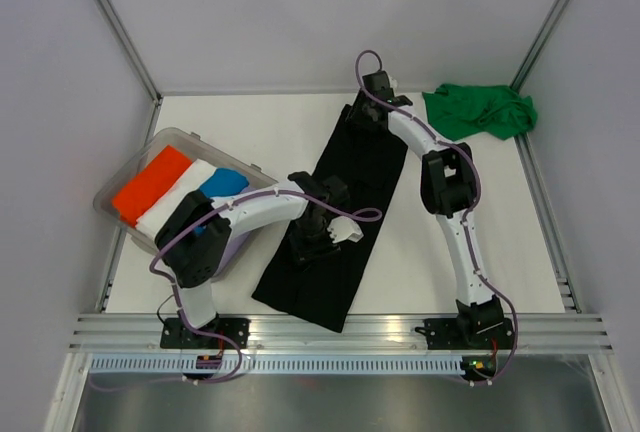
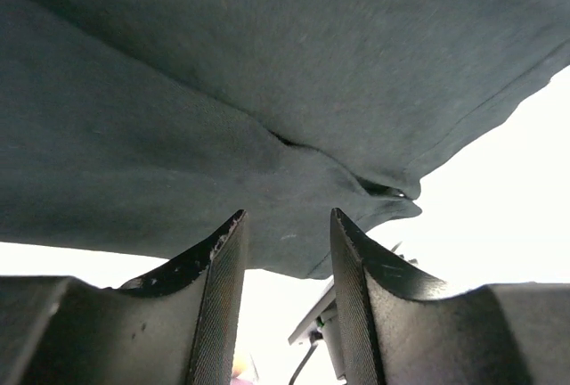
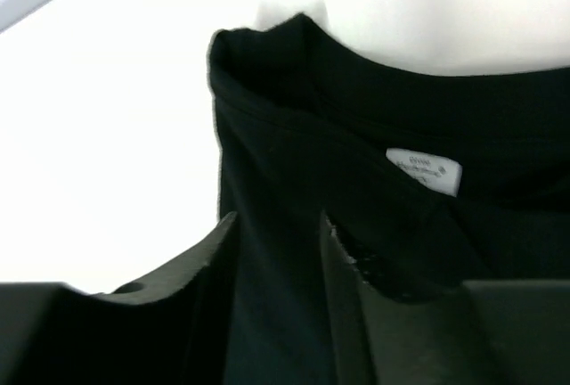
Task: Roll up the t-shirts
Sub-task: Fold the tshirt
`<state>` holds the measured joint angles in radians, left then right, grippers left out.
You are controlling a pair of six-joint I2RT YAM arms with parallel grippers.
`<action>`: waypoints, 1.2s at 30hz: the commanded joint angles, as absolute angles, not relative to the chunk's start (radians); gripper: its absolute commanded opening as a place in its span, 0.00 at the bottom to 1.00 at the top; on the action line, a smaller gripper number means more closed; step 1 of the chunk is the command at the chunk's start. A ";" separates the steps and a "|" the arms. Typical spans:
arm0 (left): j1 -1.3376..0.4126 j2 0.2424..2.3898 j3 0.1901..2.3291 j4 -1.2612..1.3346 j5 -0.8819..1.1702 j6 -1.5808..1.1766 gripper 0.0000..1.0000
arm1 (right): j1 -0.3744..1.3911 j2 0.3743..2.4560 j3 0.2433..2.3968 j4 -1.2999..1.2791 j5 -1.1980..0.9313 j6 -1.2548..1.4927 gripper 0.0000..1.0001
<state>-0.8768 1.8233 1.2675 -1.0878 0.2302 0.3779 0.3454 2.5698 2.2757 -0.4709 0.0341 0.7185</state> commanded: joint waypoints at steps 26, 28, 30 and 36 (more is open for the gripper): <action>-0.844 1.319 0.853 -0.652 0.092 0.606 0.56 | 0.072 2.298 1.744 -0.336 -0.014 0.732 0.44; -0.844 1.319 0.845 -0.643 0.084 0.565 0.56 | 0.072 2.319 1.770 -0.327 -0.020 0.736 0.32; -0.844 1.321 0.845 -0.631 0.069 0.539 0.56 | 0.072 2.362 1.805 -0.327 -0.028 0.753 0.21; -0.842 1.322 0.838 -0.563 0.101 0.518 0.57 | 0.074 2.508 2.043 -0.295 -0.057 0.886 0.06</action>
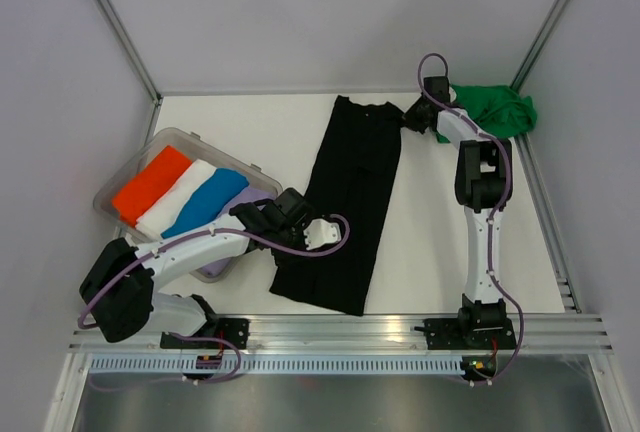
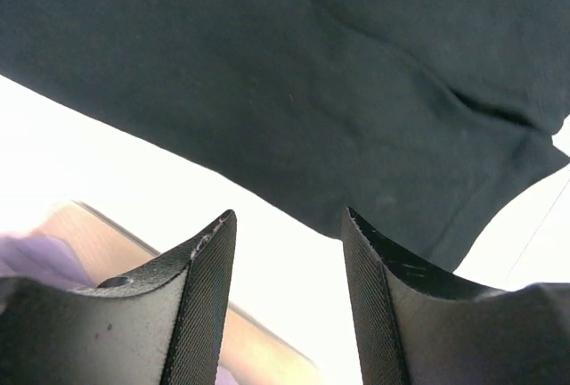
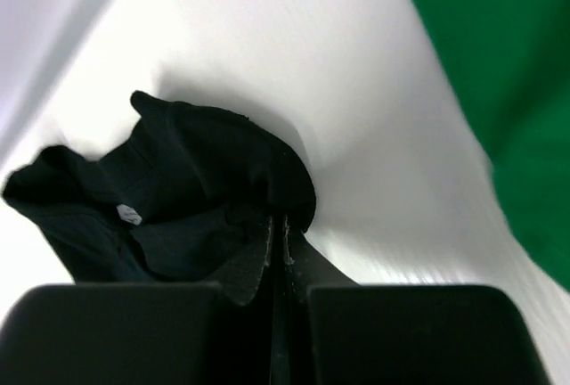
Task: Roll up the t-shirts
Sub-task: Fold the tshirt
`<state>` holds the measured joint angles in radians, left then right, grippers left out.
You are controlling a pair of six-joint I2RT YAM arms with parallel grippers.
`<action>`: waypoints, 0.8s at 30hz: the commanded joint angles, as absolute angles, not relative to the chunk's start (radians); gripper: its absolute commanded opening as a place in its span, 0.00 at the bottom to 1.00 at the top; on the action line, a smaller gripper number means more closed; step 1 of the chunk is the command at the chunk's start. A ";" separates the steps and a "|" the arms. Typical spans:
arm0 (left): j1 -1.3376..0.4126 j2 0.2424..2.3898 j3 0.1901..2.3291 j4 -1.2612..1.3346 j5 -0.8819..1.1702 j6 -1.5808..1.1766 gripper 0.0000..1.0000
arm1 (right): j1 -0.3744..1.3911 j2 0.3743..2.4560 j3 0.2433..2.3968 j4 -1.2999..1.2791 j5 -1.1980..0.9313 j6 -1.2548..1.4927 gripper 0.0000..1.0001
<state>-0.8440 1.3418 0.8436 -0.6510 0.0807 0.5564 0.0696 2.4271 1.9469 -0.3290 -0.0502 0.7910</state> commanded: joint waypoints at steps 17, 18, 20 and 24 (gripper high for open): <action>-0.842 1.191 0.770 -0.564 0.393 0.883 0.63 | 0.068 2.190 2.053 -0.336 -0.086 0.473 0.75; -0.844 1.174 0.749 -0.577 0.405 0.955 0.64 | 0.069 2.119 1.980 -0.322 -0.106 0.447 0.75; -0.850 1.112 0.681 -0.588 0.428 1.034 0.66 | 0.072 1.878 1.678 -0.220 -0.155 0.405 0.73; -0.880 1.045 0.591 -0.586 0.387 1.140 0.66 | 0.123 1.496 1.166 -0.077 -0.300 0.350 0.70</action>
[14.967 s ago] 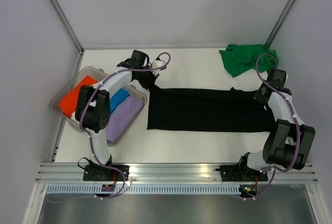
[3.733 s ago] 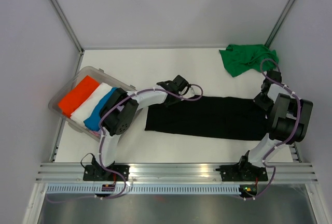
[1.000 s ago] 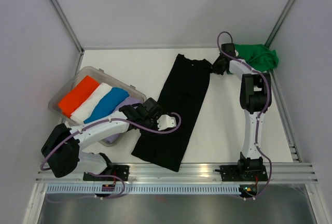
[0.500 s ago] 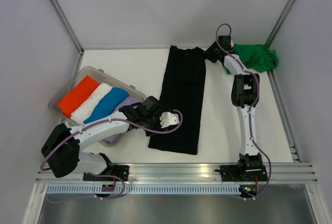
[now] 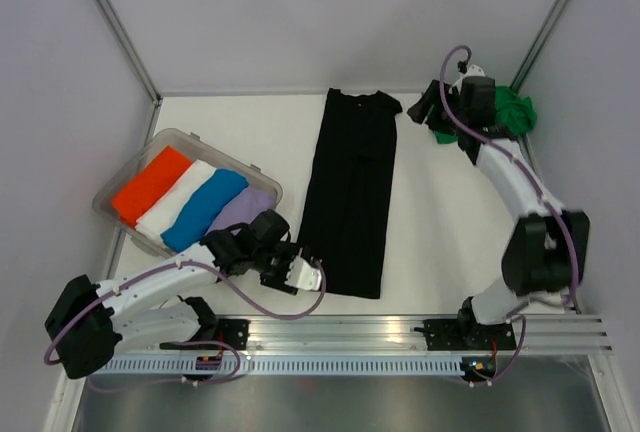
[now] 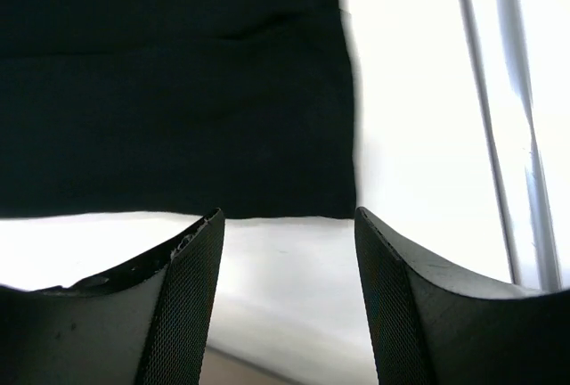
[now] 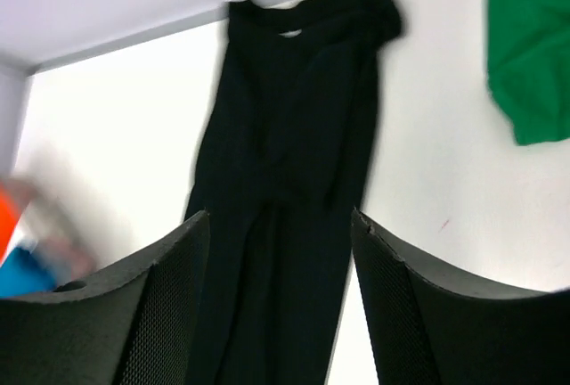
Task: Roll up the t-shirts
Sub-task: Fold the tshirt, then roll the tshirt
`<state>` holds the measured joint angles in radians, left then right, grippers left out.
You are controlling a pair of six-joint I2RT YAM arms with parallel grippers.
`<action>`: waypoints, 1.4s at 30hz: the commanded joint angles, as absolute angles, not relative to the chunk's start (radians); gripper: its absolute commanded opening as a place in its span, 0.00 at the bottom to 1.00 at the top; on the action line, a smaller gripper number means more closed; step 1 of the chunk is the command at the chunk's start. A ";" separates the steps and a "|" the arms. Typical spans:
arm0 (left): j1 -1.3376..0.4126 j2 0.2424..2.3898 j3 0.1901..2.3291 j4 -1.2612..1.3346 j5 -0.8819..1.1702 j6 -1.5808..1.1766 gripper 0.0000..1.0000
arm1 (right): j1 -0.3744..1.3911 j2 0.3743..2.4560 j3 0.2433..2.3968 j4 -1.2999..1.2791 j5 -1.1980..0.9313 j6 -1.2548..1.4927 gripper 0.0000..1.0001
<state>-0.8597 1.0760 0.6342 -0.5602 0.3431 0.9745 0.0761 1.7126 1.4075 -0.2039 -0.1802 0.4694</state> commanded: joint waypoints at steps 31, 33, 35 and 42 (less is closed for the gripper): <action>-1.000 1.089 0.431 -0.422 0.207 0.983 0.38 | 1.058 0.916 0.416 -0.404 -0.260 -0.795 0.60; -1.000 1.092 0.436 -0.423 0.210 0.976 0.28 | 1.113 0.966 0.408 -0.339 -0.238 -0.779 0.60; -1.000 1.091 0.440 -0.422 0.212 0.968 0.19 | 1.149 1.017 0.422 -0.318 -0.230 -0.787 0.61; -0.999 1.065 0.483 -0.498 0.247 0.876 0.02 | 1.174 1.086 0.416 -0.342 -0.104 -0.753 0.60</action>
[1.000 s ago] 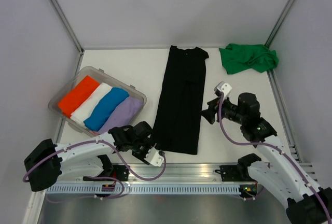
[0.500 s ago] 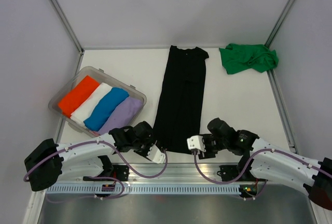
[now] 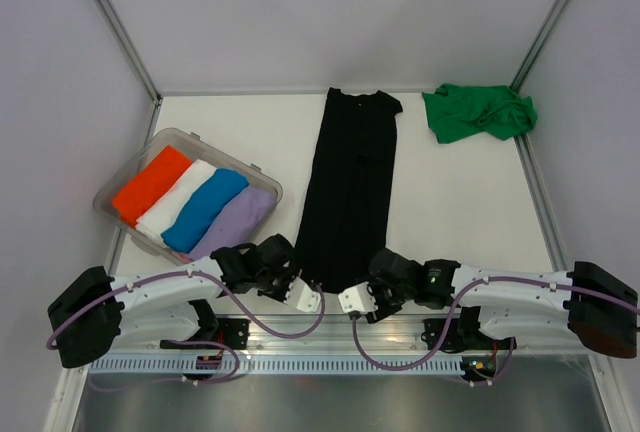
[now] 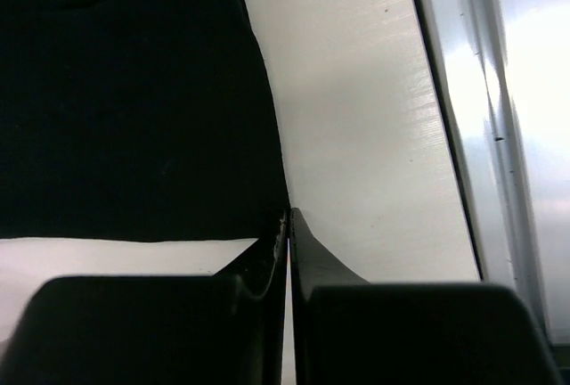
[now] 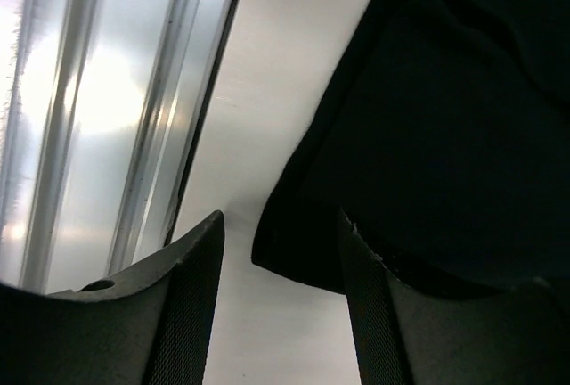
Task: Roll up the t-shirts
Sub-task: Roll the tshirt
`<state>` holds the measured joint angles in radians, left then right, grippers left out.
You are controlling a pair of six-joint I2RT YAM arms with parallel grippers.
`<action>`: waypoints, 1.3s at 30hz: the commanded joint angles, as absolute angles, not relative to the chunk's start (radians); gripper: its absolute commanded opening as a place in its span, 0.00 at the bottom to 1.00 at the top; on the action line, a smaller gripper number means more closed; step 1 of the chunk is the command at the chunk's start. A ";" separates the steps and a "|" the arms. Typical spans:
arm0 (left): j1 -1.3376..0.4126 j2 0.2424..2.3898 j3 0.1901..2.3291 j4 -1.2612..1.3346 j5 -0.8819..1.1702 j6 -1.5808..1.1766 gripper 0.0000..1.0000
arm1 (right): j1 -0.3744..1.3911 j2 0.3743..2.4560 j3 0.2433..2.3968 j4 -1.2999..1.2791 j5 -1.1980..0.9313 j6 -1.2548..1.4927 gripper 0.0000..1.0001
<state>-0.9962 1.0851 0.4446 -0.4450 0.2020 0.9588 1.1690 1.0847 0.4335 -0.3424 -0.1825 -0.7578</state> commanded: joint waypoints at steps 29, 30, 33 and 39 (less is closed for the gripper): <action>-0.856 1.137 0.634 -0.663 0.508 0.859 0.19 | 0.890 1.060 0.583 -0.557 -0.459 -0.729 0.00; -0.856 1.126 0.626 -0.658 0.499 0.859 0.28 | 0.891 1.065 0.583 -0.552 -0.459 -0.727 0.00; -0.880 1.086 0.589 -0.618 0.459 0.977 0.44 | 0.891 1.074 0.583 -0.542 -0.446 -0.729 0.00; -0.931 1.152 0.574 -0.520 0.445 1.029 0.59 | 0.890 1.075 0.574 -0.511 -0.433 -0.729 0.00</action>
